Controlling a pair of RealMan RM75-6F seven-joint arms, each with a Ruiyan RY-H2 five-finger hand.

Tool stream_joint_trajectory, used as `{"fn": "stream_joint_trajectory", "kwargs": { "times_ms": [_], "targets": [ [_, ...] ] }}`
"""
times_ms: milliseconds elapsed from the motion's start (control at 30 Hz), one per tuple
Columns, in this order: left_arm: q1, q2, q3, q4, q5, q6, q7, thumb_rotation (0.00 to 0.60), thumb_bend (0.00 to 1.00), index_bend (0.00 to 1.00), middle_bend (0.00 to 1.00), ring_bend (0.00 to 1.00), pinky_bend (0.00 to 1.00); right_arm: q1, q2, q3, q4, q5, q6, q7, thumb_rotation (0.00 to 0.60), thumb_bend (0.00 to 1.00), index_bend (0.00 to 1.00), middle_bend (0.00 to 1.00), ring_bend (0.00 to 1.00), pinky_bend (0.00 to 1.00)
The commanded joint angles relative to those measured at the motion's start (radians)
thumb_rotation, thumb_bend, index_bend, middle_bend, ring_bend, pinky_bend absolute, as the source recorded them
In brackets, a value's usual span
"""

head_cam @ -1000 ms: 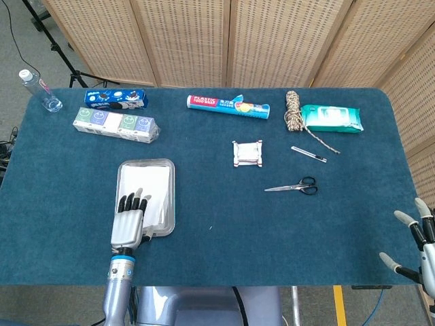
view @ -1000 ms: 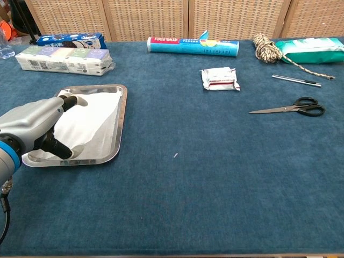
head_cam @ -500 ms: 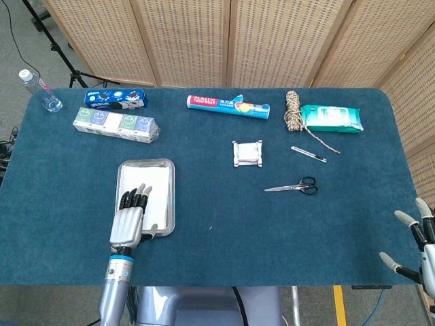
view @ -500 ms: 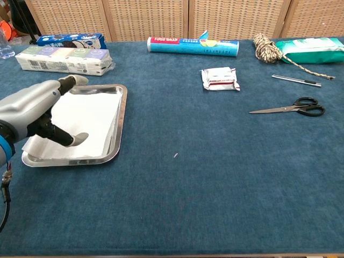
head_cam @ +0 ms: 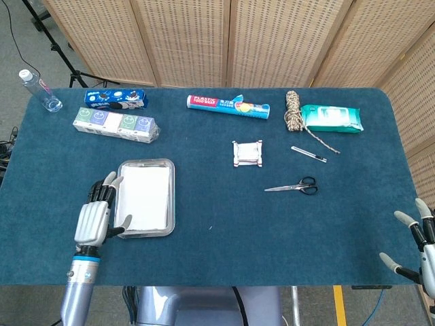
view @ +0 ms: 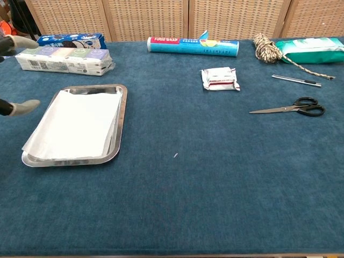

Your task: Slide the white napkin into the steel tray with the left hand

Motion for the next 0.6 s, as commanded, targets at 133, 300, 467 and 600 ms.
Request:
{"fn": "stream_joint_trajectory", "kwargs": {
  "times_ms": [133, 300, 467, 600],
  "targets": [
    [0.043, 0.106, 0.045, -0.010, 0.050, -0.028, -0.124, 0.600, 0.34, 0.31, 0.00, 0.00, 0.00, 0.002, -0.002, -0.003, -0.006, -0.004, -0.005, -0.014, 0.600, 0.05, 0.21, 0.00, 0.00, 0.00],
    [0.023, 0.160, 0.033, -0.020, 0.007, -0.101, -0.144, 0.600, 0.40, 0.32, 0.00, 0.00, 0.00, 0.005, -0.004, -0.006, -0.012, -0.005, -0.015, -0.029, 0.600, 0.05, 0.21, 0.00, 0.00, 0.00],
    [-0.071, 0.272, 0.001, -0.092, -0.149, -0.310, -0.094, 0.600, 0.37, 0.32, 0.00, 0.00, 0.00, 0.004, -0.001, -0.002, -0.010, 0.002, -0.012, -0.016, 0.600, 0.05, 0.21, 0.00, 0.00, 0.00],
    [-0.125, 0.311, -0.033, -0.118, -0.242, -0.369, -0.048, 0.600, 0.36, 0.32, 0.00, 0.00, 0.00, 0.003, 0.001, -0.002, -0.007, 0.002, -0.008, -0.008, 0.600, 0.05, 0.21, 0.00, 0.00, 0.00]
  ]
}}
